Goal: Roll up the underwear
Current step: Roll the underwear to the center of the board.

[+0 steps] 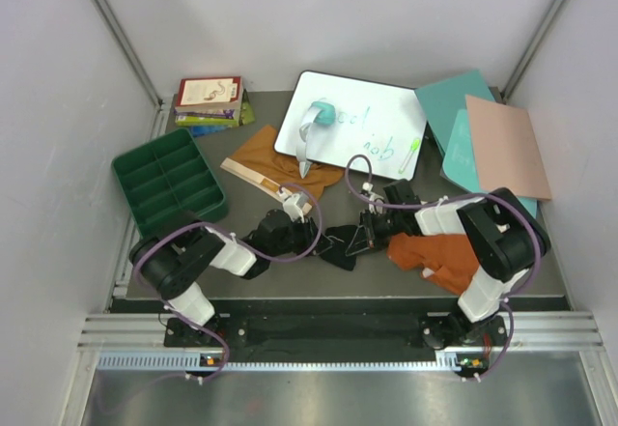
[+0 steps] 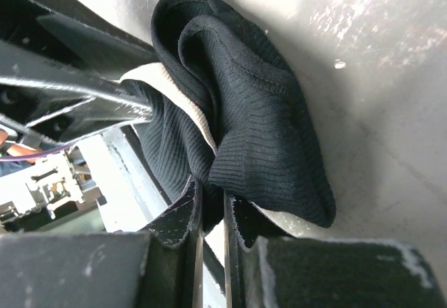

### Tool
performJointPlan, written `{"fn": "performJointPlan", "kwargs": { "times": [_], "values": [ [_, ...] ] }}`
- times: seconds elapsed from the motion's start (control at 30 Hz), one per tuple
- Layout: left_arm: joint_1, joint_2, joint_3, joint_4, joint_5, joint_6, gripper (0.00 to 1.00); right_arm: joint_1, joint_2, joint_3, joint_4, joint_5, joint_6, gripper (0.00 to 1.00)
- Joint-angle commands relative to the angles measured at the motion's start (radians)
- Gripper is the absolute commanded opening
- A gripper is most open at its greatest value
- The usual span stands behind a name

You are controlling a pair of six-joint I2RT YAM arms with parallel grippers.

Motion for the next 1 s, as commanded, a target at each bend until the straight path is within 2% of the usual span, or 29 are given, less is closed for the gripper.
{"fn": "performJointPlan", "kwargs": {
  "times": [0.0, 0.03, 0.07, 0.13, 0.17, 0.2, 0.27, 0.3, 0.4, 0.57, 0.83, 0.97],
  "values": [
    [0.0, 0.063, -0.022, 0.071, 0.025, -0.006, 0.21, 0.02, 0.047, -0.011, -0.057, 0.07, -0.064, 0.0],
    [-0.001, 0.069, -0.02, 0.072, 0.028, -0.006, 0.17, 0.02, 0.042, -0.009, -0.063, 0.076, -0.066, 0.01],
    [0.0, 0.071, -0.017, 0.072, 0.037, -0.006, 0.08, 0.02, 0.021, -0.001, -0.09, 0.082, -0.073, 0.03],
    [0.002, 0.062, -0.015, 0.058, 0.042, -0.001, 0.0, 0.02, -0.008, 0.012, -0.133, 0.117, -0.084, 0.15],
    [0.002, 0.056, -0.005, 0.043, 0.043, 0.0, 0.0, 0.02, -0.043, 0.031, -0.19, 0.133, -0.101, 0.2],
    [0.002, 0.048, 0.003, -0.017, 0.046, 0.005, 0.0, 0.02, -0.068, 0.04, -0.218, 0.151, -0.109, 0.33],
    [0.0, 0.023, 0.035, -0.092, 0.051, 0.026, 0.0, 0.022, -0.108, 0.068, -0.273, 0.228, -0.133, 0.44],
    [0.002, 0.016, 0.05, -0.184, 0.055, 0.034, 0.0, 0.025, -0.152, 0.075, -0.326, 0.261, -0.144, 0.5],
    [0.0, -0.003, 0.109, -0.369, 0.072, 0.062, 0.0, 0.066, -0.243, 0.092, -0.356, 0.414, -0.169, 0.52],
    [0.002, -0.024, 0.164, -0.56, 0.085, 0.088, 0.0, 0.202, -0.396, 0.057, -0.292, 0.643, -0.167, 0.55],
    [0.034, -0.012, 0.192, -0.66, 0.186, 0.092, 0.0, 0.411, -0.571, -0.095, -0.034, 0.848, -0.202, 0.56],
    [0.046, -0.004, 0.205, -0.694, 0.212, 0.095, 0.0, 0.549, -0.573, -0.126, 0.029, 0.944, -0.271, 0.56]
  ]
}}
